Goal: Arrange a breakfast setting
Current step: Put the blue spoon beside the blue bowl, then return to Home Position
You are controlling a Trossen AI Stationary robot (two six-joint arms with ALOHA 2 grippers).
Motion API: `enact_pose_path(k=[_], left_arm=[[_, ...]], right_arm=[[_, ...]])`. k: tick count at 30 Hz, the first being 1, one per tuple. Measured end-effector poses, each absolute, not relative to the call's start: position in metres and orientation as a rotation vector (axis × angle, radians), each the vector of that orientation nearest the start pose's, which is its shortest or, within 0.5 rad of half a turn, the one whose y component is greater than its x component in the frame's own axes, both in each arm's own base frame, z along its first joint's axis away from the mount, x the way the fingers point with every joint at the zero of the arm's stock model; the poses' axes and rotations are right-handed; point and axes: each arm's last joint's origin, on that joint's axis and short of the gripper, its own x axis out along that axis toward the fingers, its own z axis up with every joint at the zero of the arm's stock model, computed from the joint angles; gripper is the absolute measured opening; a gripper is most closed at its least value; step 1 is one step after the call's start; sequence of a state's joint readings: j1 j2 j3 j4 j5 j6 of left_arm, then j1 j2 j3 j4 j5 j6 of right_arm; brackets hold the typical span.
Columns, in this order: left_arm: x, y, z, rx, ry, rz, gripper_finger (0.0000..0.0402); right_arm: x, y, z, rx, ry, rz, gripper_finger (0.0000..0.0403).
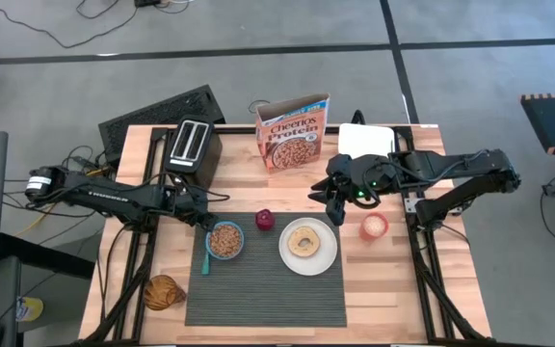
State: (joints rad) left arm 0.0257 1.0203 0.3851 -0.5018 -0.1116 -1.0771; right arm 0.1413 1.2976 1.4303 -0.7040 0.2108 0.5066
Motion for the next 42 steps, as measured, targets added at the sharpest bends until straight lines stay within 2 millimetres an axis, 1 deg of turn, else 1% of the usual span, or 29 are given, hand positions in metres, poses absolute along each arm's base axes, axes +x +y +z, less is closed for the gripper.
enact_pose_path(k=[9, 14, 24, 26, 29, 32, 37, 40, 42], left_arm=[[0.156, 0.007, 0.144, -0.927, 0.947, 0.715, 0.0000], [0.155, 0.007, 0.147, -0.932, 0.928, 0.698, 0.0000], [0.147, 0.007, 0.158, -0.946, 0.878, 0.672, 0.0000], [0.144, 0.007, 0.164, -0.928, 0.886, 0.662, 0.0000], [0.141, 0.007, 0.186, -0.846, 0.890, 0.623, 0.0000], [0.139, 0.008, 0.217, -0.724, 0.844, 0.584, 0.0000], [0.140, 0.008, 0.284, -0.518, 0.636, 0.396, 0.0000], [0.137, 0.010, 0.318, -0.434, 0.519, 0.393, 0.0000], [0.133, 0.011, 0.335, -0.395, 0.457, 0.417, 0.0000]], right_arm=[[0.263, 0.031, 0.398, 0.385, 0.532, -0.206, 0.0153], [0.263, 0.031, 0.398, 0.384, 0.532, -0.204, 0.0152], [0.263, 0.031, 0.398, 0.384, 0.533, -0.203, 0.0152], [0.263, 0.031, 0.398, 0.385, 0.532, -0.202, 0.0153], [0.263, 0.031, 0.398, 0.385, 0.532, -0.202, 0.0153], [0.263, 0.031, 0.398, 0.385, 0.531, -0.202, 0.0152], [0.264, 0.027, 0.399, 0.392, 0.518, -0.216, 0.0152], [0.265, 0.026, 0.400, 0.396, 0.501, -0.217, 0.0152], [0.266, 0.026, 0.402, 0.390, 0.477, -0.208, 0.0152]])
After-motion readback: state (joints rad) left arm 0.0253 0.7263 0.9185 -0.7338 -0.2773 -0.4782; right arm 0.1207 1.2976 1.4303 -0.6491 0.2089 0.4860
